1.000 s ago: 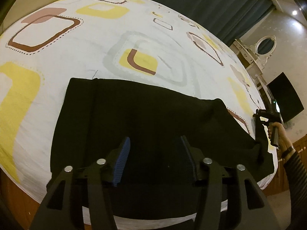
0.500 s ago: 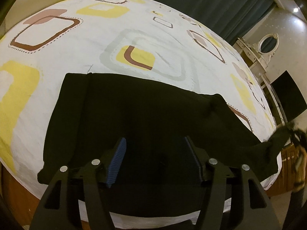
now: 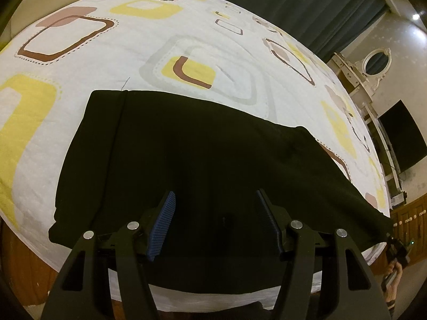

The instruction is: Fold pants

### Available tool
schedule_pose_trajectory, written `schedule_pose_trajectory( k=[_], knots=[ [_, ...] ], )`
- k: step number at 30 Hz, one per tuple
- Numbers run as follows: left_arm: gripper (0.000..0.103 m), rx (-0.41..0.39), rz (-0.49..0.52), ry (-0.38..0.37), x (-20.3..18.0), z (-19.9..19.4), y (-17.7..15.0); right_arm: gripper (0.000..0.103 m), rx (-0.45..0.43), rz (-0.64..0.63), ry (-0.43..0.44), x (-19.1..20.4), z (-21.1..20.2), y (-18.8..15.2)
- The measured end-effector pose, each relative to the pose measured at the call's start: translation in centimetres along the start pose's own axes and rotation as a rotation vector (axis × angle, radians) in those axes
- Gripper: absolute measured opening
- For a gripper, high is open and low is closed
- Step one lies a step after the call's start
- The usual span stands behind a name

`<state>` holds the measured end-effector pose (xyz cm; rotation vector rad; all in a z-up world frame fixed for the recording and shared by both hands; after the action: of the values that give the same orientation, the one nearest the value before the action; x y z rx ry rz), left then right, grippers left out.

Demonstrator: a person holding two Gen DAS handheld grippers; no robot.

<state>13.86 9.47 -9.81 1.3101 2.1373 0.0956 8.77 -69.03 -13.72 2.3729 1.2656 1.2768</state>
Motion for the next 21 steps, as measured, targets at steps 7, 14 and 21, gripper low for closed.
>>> schedule_pose_trajectory(
  k=[7,14,21],
  knots=[
    [0.066,-0.005,0.036,0.025,-0.3,0.3,-0.3,0.024,0.029,-0.053,-0.061,-0.6,-1.5,0.6],
    [0.068,-0.015,0.075,0.053,-0.7,0.6,-0.6,0.044,0.047,-0.089,-0.039,-0.3,-2.0,6.7],
    [0.068,-0.014,0.057,0.051,-0.5,0.5,-0.7,0.044,0.352,-0.098,-0.053,0.0,5.0,6.8]
  ],
)
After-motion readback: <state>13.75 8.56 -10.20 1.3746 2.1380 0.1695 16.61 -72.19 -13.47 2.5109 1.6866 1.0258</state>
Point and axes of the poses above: each gripper's, at about its wrist camera, not at the fingertips, and z roughly the way its jaws point, x to its left, y to its top, the point moved 7 cm from there along z, roughly the way its jaws point, and after that the axes turned 11 degrees about -z, right-handed, at the moved point
